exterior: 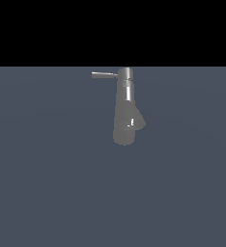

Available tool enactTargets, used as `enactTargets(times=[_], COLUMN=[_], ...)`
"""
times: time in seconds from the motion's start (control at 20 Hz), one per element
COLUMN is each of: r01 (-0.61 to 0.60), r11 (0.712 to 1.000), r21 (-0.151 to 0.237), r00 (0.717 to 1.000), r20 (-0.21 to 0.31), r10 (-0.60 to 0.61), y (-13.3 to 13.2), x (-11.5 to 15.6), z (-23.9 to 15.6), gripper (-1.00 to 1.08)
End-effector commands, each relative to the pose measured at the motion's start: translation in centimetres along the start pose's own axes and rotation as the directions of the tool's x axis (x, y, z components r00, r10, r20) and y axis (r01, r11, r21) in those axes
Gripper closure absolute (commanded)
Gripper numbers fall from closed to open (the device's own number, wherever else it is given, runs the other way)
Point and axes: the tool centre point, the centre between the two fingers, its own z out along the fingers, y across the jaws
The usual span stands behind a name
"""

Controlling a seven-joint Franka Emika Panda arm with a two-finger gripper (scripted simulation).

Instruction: Turn on the faucet by rotating a designated handle.

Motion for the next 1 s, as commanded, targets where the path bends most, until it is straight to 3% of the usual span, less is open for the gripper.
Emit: enactTargets(times=[0.0, 0.45, 0.95], r01=[-0.062, -0.277, -0.501], r11=[0.998, 0.961, 0.865], r21=[0.001, -0.001, -0.010], r00=[0.998, 0.961, 0.865], r20=[0.003, 0.011, 0.017], r10=[0.062, 0.277, 0.501], y=[-0.8, -3.6, -6.7], x=[1.6, 7.1, 12.9], z=[0.4, 2.5, 6.3], gripper=[1.08, 1.08, 1.08])
